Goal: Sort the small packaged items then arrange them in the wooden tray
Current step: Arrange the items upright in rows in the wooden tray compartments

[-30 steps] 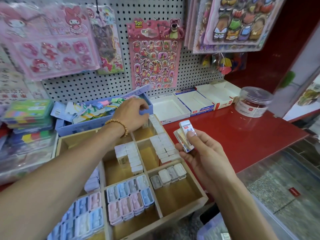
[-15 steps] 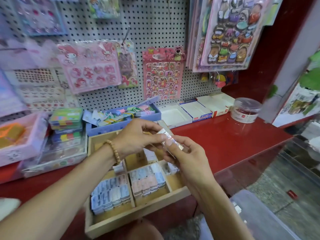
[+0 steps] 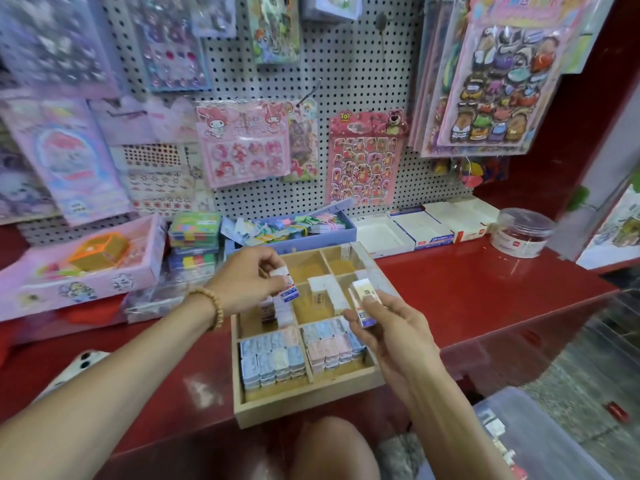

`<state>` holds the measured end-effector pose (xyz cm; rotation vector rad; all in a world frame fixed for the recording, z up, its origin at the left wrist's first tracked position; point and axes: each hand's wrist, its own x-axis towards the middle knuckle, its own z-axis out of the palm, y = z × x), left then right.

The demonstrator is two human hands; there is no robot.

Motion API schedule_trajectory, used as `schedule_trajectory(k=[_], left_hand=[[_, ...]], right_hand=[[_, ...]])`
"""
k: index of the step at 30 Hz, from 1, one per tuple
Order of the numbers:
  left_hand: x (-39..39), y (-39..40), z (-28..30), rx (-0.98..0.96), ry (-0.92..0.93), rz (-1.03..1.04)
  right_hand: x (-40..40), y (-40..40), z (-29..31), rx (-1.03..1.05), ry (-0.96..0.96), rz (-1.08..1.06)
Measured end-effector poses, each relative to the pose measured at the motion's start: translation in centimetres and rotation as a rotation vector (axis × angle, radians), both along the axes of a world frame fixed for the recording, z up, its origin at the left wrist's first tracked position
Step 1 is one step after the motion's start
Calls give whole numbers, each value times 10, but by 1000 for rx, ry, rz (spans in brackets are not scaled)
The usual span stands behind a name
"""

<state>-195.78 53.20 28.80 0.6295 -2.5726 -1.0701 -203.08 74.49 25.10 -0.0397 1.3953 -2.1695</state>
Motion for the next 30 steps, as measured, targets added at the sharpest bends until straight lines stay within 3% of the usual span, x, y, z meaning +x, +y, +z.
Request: schedule_trajectory(k=[4,11,22,30], left_hand=[[11,-25,-20,-194,-91,64],[1,-31,-56,-373,-237,-1],[0,-28,-77,-427,-130,7],[-1,-28,-42,-480,-251,4]], right_hand=[[3,-1,-3,83,41,5],[-2,0,-7,131,146,67],[-4,-1,-15,99,137,101],[3,2,-7,70,146,108]])
